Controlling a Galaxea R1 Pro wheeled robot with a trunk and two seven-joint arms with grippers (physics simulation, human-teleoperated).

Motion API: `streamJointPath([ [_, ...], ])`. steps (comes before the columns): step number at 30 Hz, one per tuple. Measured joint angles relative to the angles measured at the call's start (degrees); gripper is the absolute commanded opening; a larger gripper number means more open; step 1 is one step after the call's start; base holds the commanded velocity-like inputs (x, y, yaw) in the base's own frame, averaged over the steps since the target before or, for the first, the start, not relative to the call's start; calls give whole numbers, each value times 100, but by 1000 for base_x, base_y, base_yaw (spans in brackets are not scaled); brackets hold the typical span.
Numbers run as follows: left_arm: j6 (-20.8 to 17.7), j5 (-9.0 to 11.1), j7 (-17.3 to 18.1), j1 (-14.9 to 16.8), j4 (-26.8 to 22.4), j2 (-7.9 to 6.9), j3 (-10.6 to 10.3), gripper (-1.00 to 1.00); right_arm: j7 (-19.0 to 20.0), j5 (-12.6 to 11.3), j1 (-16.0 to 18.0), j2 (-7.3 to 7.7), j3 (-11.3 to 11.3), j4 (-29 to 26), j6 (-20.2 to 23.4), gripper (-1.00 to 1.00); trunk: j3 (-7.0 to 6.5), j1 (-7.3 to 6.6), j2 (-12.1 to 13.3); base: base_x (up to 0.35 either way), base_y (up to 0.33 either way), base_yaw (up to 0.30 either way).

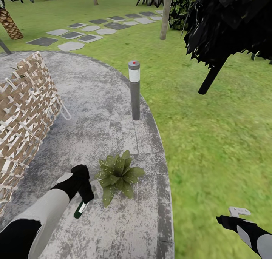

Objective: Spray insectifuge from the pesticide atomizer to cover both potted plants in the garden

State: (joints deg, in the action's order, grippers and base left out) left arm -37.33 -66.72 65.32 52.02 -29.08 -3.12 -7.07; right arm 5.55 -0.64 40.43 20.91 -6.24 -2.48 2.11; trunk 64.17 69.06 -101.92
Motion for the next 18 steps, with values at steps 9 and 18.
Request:
streamJointPath([
  [9,1,0,6,-1,-291,9,60,-100,-1,0,1,-1,0,1,2,100,0,0,0,0,0,139],
  [18,0,-5,10,-1,-417,21,56,-100,-9,0,1,-1,0,1,-2,100,0,0,0,0,0,198],
])
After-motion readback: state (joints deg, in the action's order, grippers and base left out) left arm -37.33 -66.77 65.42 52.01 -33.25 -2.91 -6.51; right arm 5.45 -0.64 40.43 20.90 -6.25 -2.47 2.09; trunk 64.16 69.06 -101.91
